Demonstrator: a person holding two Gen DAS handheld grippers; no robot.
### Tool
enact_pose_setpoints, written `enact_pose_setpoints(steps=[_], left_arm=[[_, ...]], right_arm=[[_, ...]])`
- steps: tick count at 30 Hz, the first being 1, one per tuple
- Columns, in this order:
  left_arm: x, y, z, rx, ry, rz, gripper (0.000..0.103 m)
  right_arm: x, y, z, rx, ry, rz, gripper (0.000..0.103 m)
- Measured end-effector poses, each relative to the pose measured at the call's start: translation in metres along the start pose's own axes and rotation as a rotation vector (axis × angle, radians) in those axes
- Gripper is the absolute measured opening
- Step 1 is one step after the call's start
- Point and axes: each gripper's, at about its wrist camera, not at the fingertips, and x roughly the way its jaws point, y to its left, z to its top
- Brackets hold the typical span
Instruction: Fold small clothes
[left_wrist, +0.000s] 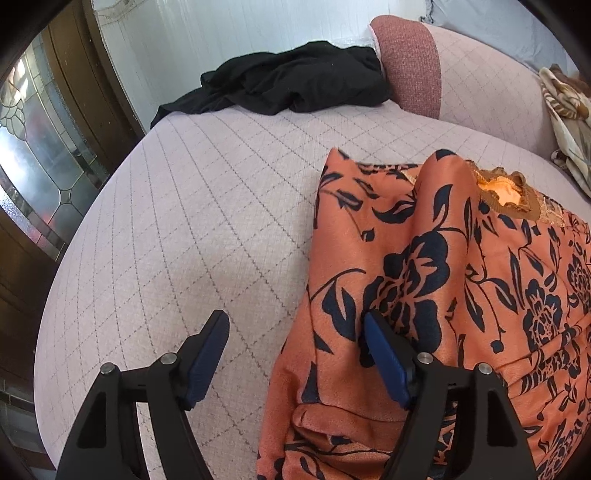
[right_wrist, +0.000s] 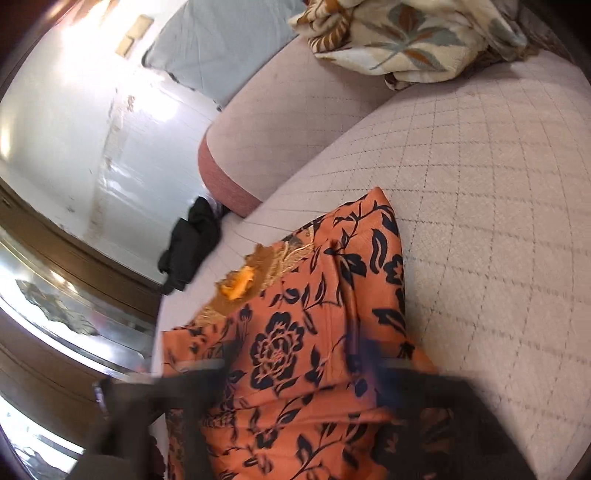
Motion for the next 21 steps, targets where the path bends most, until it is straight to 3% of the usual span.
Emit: enact_pose_setpoints(steps=[3,4,5,7,13,18,19,20,21], left_arm=[[0.001,-0.001,0.000,0.003,0.000,0.010,0.079],[0.001,-0.001,-0.001,0.005,-0.001,0.017,0.080],[0.001,-0.001,-0.001,0.008,-0.002,0.021,0.081],[0.002,-0.002,0.000,0.010,-0.002,0.021,0.081],[0.004,0.002,0.001,0.001,0.005,0.012,0.082],[0.005,0.002,0.002,0.000,0.007,0.018,0.083],[0.005,0.002,0.002,0.000,0.007,0.018,0.083],[0.005,0.002,0.002,-0.001,0.007,0.018,0.083],[0.005,0.002,0.002,-0.001,0.007,0.018,0.083]], right_arm=[[-0.006,0.000,0.000,-0.002,-0.038,0.029,0.094],[-0.005,-0.002,0.002,0.009,-0.032,0.046,0.086],[-0.003,-0.003,0.004,0.020,-0.027,0.063,0.071],[0.000,0.000,0.007,0.006,0.004,0.052,0.061],[0.031,0.003,0.011,-0.042,0.080,-0.088,0.058],[0.053,-0.001,0.009,-0.022,0.114,-0.056,0.057],[0.057,0.003,0.008,-0.030,0.129,-0.044,0.047],[0.062,0.009,0.007,-0.045,0.151,-0.040,0.029],[0.067,0.017,0.004,-0.081,0.166,-0.054,0.021]])
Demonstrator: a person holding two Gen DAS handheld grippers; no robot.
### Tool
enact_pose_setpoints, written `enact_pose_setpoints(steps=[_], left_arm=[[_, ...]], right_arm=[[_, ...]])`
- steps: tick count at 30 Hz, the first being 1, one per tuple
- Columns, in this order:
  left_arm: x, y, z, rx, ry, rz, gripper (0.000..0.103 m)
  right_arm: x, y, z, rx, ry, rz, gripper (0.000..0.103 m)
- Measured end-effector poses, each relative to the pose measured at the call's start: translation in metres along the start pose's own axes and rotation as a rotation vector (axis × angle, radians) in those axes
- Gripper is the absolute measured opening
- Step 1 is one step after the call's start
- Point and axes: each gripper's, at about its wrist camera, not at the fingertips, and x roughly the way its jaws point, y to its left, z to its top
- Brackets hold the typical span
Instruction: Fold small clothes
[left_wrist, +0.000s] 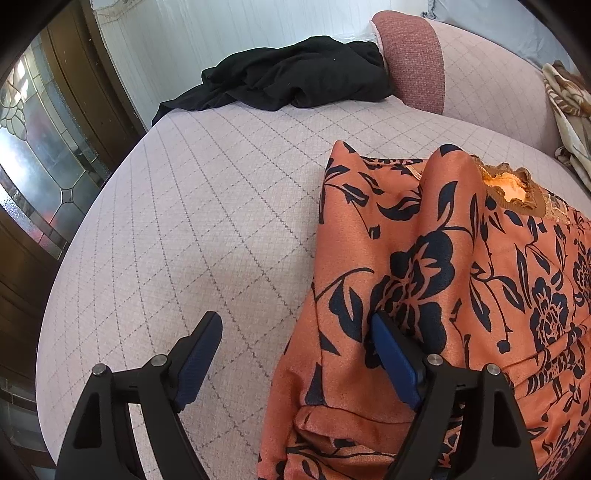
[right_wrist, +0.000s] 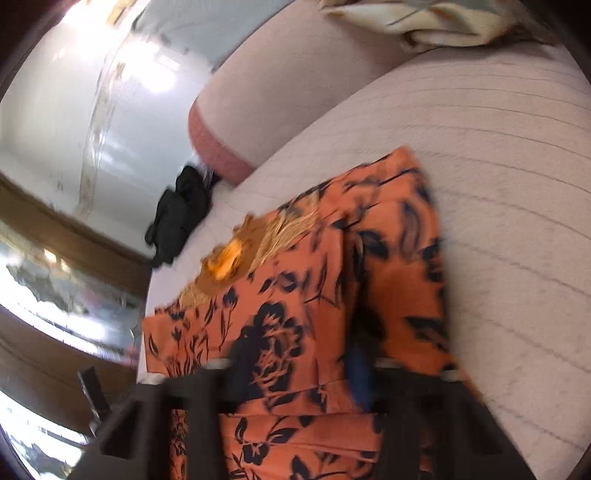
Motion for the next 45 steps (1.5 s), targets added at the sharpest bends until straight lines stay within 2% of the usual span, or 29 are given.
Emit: enact_pose_setpoints(steps=[1,4,6,11,15,20,25,27,29,32,34,36,38,42,45], left_arm=[[0.000,0.000,0.000,-0.001,0.001,-0.002,0.083],[0.000,0.001,0.000,-0.005,0.003,-0.006,0.083],[-0.001,0.003,0.000,-0.012,0.005,-0.010,0.083],[-0.004,0.010,0.002,-0.050,0.001,-0.022,0.083],[-0.009,0.014,0.003,-0.081,-0.016,-0.039,0.083],[-0.010,0.014,0.003,-0.081,-0.021,-0.033,0.083],[-0.006,0.013,0.003,-0.066,-0.013,-0.014,0.084],[0.000,0.008,0.000,-0.035,0.014,0.024,0.093],[0.005,0.003,-0.002,-0.006,0.020,0.054,0.095],[0.002,0.005,-0.003,-0.019,0.007,0.049,0.095],[0.001,0.009,-0.004,-0.033,0.016,0.033,0.095],[-0.001,0.013,-0.003,-0.047,0.012,0.021,0.095],[-0.008,0.016,-0.003,-0.061,-0.014,0.023,0.095],[-0.031,0.038,0.000,-0.128,-0.110,0.077,0.095],[-0.027,0.060,-0.002,-0.194,-0.074,0.094,0.095]], right_arm=[[0.001,0.005,-0.002,-0.024,-0.002,-0.006,0.009],[0.000,0.027,-0.007,-0.096,-0.030,-0.022,0.007],[-0.008,0.039,-0.010,-0.137,-0.082,-0.048,0.007],[-0.035,0.055,-0.019,-0.244,-0.219,-0.262,0.006],[-0.048,0.031,-0.020,-0.192,-0.244,-0.345,0.006],[-0.034,-0.012,-0.022,-0.063,-0.181,-0.366,0.006],[-0.024,-0.005,-0.020,-0.086,-0.157,-0.419,0.006],[-0.027,-0.007,-0.014,-0.046,-0.124,-0.404,0.007],[-0.034,-0.008,-0.008,0.012,-0.116,-0.411,0.012],[-0.054,-0.004,-0.010,0.069,-0.192,-0.455,0.015],[-0.059,0.016,-0.010,0.026,-0.236,-0.419,0.015],[-0.044,0.048,-0.012,-0.064,-0.188,-0.319,0.015],[-0.023,0.077,-0.016,-0.132,-0.135,-0.267,0.015],[0.035,0.146,-0.032,-0.238,-0.031,-0.127,0.015],[0.069,0.192,-0.050,-0.300,0.029,-0.027,0.015]])
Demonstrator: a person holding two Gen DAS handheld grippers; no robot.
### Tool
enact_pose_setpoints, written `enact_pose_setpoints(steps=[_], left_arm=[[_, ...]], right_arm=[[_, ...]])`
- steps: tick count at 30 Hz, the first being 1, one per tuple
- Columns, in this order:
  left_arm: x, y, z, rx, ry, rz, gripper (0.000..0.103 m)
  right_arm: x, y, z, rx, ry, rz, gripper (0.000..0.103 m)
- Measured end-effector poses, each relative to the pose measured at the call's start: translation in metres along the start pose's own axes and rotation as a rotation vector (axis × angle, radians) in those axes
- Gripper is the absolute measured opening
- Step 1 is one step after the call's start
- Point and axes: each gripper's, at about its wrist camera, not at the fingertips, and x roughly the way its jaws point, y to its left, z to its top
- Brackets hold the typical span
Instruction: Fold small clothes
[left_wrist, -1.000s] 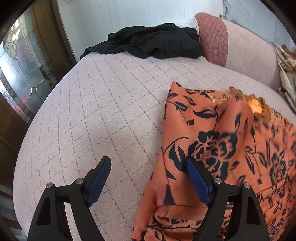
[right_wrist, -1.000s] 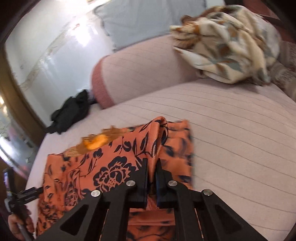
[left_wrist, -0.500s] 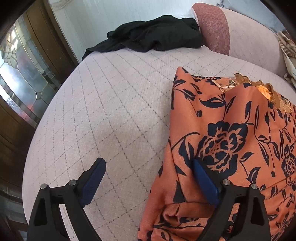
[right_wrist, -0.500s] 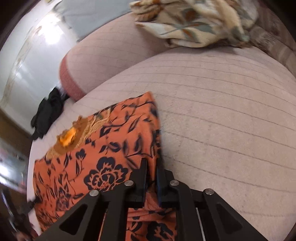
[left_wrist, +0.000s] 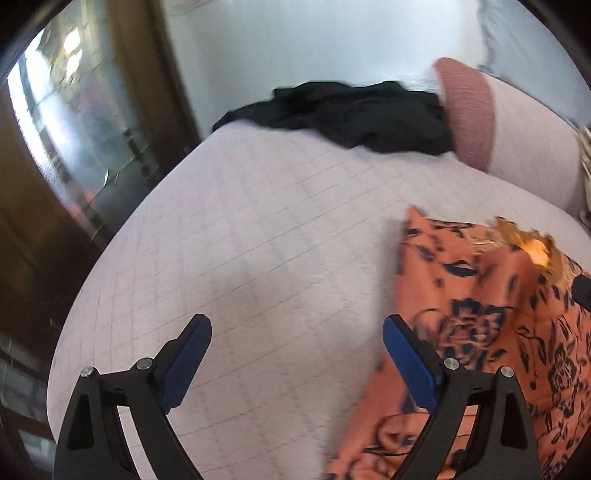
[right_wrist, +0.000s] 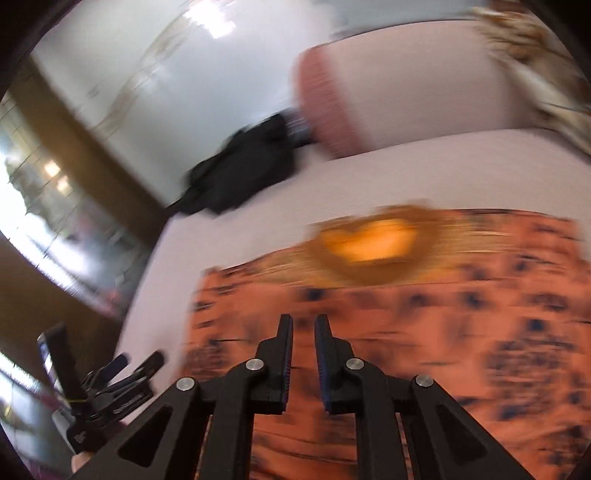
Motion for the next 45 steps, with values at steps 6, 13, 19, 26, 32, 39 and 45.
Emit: enact_pose_setpoints(steps=[6,13,19,26,32,39,45], left_arm=[[0.025,0.011,-0.008,-0.026,0.133,0.022,0.095],[0.019,0.000,-0.011,-0.004,0.129,-0.013,0.095],[0.015,0.005,-0.010,-0.012,0.129,-0.037,0.095],[0.019,0.012,-0.010,0.003,0.144,-0.016,0.095],[0.022,0.023,-0.006,-0.051,0.151,-0.036,0.095],[0.010,0.005,-0.004,-0.006,0.086,-0.091,0.095],[0.009,-0.027,-0.014,0.107,0.065,-0.042,0.095]], right_arm=[[0.049,0.065,-0.007,-0.120,0.033,0.059,0.015],[0.092,0.030,-0.011,0.083,0.221,-0.075,0.015],[0.077,0.070,0.007,-0.010,0.118,0.016,0.015],[0.166,0.079,0.016,0.084,0.326,0.064,0.015],[0.207,0.088,0.019,0.150,0.375,0.266,0.016],[0.137,0.072,0.031,0.081,0.205,0.316,0.015],[0.060,0.015,0.025,0.090,0.062,0.197,0.015]])
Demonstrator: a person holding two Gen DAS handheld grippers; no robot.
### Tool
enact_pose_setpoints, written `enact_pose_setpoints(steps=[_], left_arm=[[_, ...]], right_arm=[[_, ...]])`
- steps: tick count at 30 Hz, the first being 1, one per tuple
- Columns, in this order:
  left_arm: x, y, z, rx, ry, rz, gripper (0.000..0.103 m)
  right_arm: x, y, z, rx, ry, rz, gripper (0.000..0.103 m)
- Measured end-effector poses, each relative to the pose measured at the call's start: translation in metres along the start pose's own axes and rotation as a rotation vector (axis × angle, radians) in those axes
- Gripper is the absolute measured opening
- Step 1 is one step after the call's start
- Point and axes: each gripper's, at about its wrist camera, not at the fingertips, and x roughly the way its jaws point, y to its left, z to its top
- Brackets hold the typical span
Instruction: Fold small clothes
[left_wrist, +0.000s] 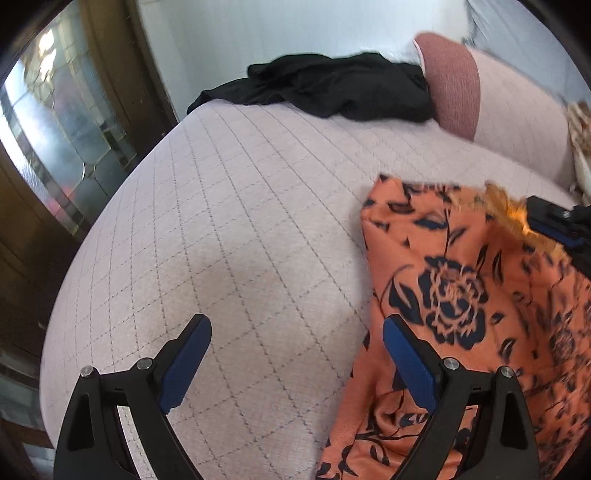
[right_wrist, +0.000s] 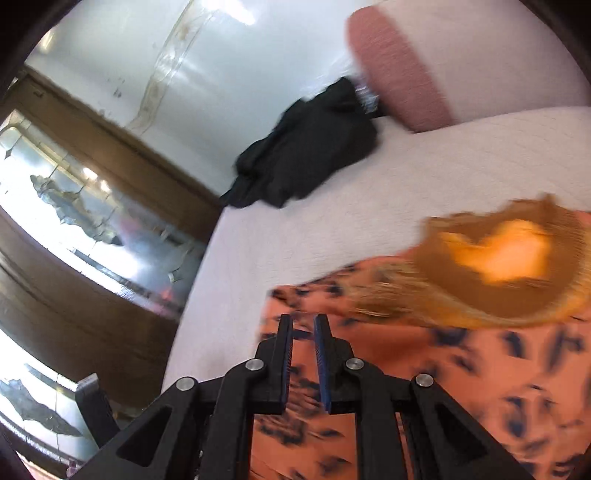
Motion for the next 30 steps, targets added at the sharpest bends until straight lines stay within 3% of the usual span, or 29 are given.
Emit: enact_pose_setpoints(steps=[5,9,12,17,19,23,24,26,30], left_arm=[[0.016,-0.008,-0.006,0.039,0.064,0.103,0.095],[0.016,-0.006,-0.004,0.041,0.064,0.100,0.095],[0.006,-0.007,0.001,0.037,0.012,0.093,0.095],[-0.022,-0.022,0.003,0.098,-0.116,0.035,0.095],[-0.021,-0.036,-0.002,0.154,-0.111,0.029,0.095],[-0.006,-0.068,-0.016,0.280,-0.055,0.078,0.095],[-0.007,-0.072,-0.019,0.301,-0.078,0.108,0.095],[-0.013,-0.077,-0.019,0.331,-0.104,0.135,0.095],[-0.031,-0.081,-0.022,0.321,-0.148,0.099,0.095]], right_arm=[[0.005,-0.037,-0.005,0.136,0.001,0.028,0.015],[0.042,-0.051,-0.010,0.155,0.045,-0.089,0.013],[0.037,-0.050,-0.011,0.154,0.028,-0.063,0.013],[-0.016,-0.056,-0.026,0.095,-0.013,-0.094,0.015],[-0.037,-0.061,-0.038,0.081,-0.030,-0.107,0.015],[-0.081,-0.083,-0.066,0.039,-0.017,-0.285,0.013],[-0.088,-0.090,-0.072,0.042,-0.009,-0.303,0.013],[-0.111,-0.103,-0.085,0.074,-0.020,-0.259,0.013],[-0.162,-0.120,-0.103,0.113,-0.089,-0.289,0.013]])
